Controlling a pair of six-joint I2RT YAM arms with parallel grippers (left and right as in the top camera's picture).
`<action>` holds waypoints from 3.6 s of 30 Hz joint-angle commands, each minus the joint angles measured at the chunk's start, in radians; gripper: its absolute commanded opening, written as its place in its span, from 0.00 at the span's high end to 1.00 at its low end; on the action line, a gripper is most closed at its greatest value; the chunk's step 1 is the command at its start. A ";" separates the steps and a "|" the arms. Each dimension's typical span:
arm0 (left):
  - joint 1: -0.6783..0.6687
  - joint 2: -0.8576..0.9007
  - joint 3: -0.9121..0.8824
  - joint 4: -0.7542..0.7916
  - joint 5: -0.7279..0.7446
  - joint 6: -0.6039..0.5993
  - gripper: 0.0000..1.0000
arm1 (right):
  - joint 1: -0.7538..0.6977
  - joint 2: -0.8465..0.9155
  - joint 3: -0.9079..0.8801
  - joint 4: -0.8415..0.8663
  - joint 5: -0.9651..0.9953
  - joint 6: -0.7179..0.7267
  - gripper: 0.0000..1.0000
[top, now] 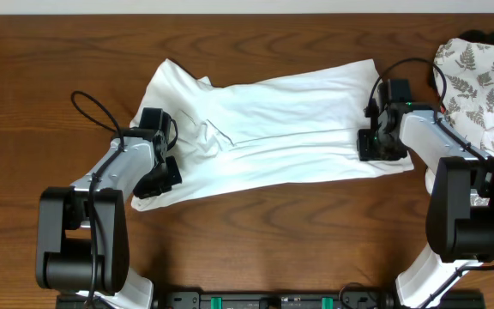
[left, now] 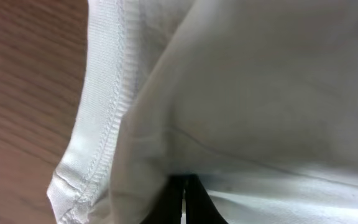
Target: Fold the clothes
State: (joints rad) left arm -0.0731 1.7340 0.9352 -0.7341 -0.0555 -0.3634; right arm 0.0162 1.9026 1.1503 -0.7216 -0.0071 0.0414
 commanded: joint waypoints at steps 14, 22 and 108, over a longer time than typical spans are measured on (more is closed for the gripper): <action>0.005 -0.314 0.105 0.198 -0.009 -0.018 0.50 | 0.004 0.032 0.254 -0.049 -0.171 0.014 0.54; 0.005 -0.313 0.105 0.516 -0.008 0.089 0.49 | 0.004 0.032 0.457 0.002 -0.154 0.014 0.35; 0.159 0.516 0.680 0.650 0.436 0.192 0.23 | -0.034 0.456 0.491 0.537 -0.077 -0.126 0.70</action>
State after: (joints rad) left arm 0.0834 2.2337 1.6016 -0.0803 0.3885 -0.1825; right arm -0.0235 2.3367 1.6344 -0.1722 -0.0994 -0.0772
